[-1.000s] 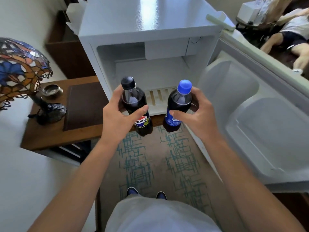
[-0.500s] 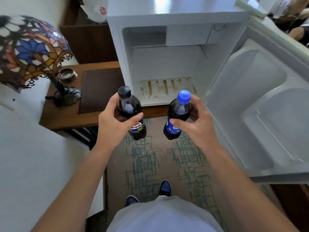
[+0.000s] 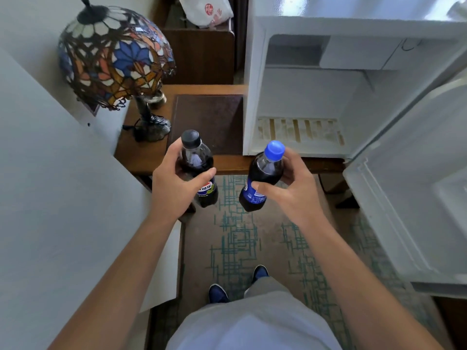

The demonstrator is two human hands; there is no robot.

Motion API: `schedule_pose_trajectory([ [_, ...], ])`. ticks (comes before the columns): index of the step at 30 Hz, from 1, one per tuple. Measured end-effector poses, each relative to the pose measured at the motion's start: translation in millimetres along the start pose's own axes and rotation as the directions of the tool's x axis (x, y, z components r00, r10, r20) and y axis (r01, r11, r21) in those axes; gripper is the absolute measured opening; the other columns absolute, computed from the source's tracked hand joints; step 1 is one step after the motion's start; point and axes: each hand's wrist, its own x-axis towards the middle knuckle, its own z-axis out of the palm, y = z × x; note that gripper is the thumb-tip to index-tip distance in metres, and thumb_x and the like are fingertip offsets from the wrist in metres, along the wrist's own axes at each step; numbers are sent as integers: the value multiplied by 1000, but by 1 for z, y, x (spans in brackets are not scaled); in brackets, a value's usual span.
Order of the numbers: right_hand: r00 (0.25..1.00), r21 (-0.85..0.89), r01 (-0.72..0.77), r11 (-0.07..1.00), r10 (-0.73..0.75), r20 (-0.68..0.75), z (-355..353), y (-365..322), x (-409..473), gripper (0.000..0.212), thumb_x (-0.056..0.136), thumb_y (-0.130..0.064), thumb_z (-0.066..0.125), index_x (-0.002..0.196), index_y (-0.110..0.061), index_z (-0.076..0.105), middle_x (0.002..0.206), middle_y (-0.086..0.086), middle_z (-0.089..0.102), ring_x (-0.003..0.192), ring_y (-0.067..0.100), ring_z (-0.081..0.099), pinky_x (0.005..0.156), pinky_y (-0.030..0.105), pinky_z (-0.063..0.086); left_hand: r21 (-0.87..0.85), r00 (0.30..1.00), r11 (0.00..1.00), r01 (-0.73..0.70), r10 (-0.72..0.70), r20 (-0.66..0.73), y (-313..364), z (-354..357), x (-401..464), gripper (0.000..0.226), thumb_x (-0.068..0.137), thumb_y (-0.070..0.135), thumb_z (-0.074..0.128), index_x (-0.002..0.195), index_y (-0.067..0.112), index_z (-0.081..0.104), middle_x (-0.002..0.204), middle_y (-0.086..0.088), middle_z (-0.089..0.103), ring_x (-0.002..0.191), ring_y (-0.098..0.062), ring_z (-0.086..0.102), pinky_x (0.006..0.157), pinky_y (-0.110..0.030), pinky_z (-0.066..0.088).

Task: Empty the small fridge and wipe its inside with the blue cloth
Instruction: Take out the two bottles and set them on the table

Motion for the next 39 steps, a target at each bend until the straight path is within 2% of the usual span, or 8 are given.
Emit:
schedule_pose_trajectory([
  [5, 998, -48, 13, 999, -10, 56, 13, 3, 22, 80, 73, -7, 91, 130, -47, 52, 121, -12, 69, 114, 8, 67, 98, 19, 53, -1, 998, 998, 58, -58, -33, -20, 2, 11, 71, 79, 22, 89, 138, 28, 49, 128, 5, 66, 122, -15, 64, 106, -45, 54],
  [10, 989, -73, -19, 997, 29, 146, 19, 24, 59, 78, 73, -14, 93, 133, -43, 52, 121, -26, 66, 114, 3, 65, 102, 27, 52, 9, 992, 996, 92, -91, -84, -34, 17, 29, 70, 79, 17, 88, 138, 22, 50, 128, 2, 66, 123, -16, 63, 108, -42, 52],
  [14, 979, -25, -65, 998, 69, 190, 25, 36, 84, 77, 75, -10, 90, 131, -47, 52, 129, -18, 66, 122, 9, 63, 107, 30, 49, 21, 984, 991, 134, -130, -123, -38, 24, 44, 70, 79, 17, 88, 138, 22, 51, 126, 7, 66, 122, -8, 61, 108, -32, 51],
  [19, 956, -43, -81, 996, 90, 278, 34, 40, 111, 75, 78, -4, 88, 129, -43, 49, 127, -26, 60, 114, -14, 55, 97, 1, 37, 24, 964, 969, 247, -243, -112, -53, 30, 65, 70, 81, 21, 86, 137, 29, 44, 126, 5, 62, 122, -16, 62, 109, -45, 51],
  [24, 947, -36, -111, 993, 116, 298, 53, 50, 141, 73, 78, -7, 89, 132, -38, 51, 128, -23, 61, 122, -2, 57, 106, 14, 43, 42, 952, 954, 297, -292, -97, -72, 34, 91, 70, 81, 21, 86, 136, 30, 43, 124, 8, 61, 120, -15, 61, 108, -46, 51],
  [27, 943, -41, -132, 990, 138, 301, 70, 59, 156, 71, 80, -4, 86, 132, -37, 50, 128, -25, 59, 118, -14, 54, 101, 7, 42, 60, 958, 957, 283, -279, -70, -91, 35, 106, 72, 79, 16, 88, 136, 27, 45, 122, 12, 59, 120, -14, 60, 108, -43, 51],
  [35, 950, -83, -184, 979, 199, 241, 116, 79, 201, 70, 78, -6, 86, 129, -39, 51, 127, -18, 62, 120, -1, 59, 98, 10, 43, 111, 964, 959, 260, -265, 33, -128, 29, 168, 66, 76, 7, 88, 128, 23, 51, 123, 14, 59, 113, 16, 52, 95, -4, 38],
  [39, 951, -111, -196, 974, 216, 221, 138, 88, 218, 69, 77, -8, 88, 129, -38, 54, 127, -20, 62, 121, 2, 60, 101, 15, 46, 94, 951, 952, 291, -299, 81, -145, 31, 198, 64, 75, 4, 87, 126, 22, 53, 122, 13, 60, 110, 16, 53, 90, -1, 36],
])
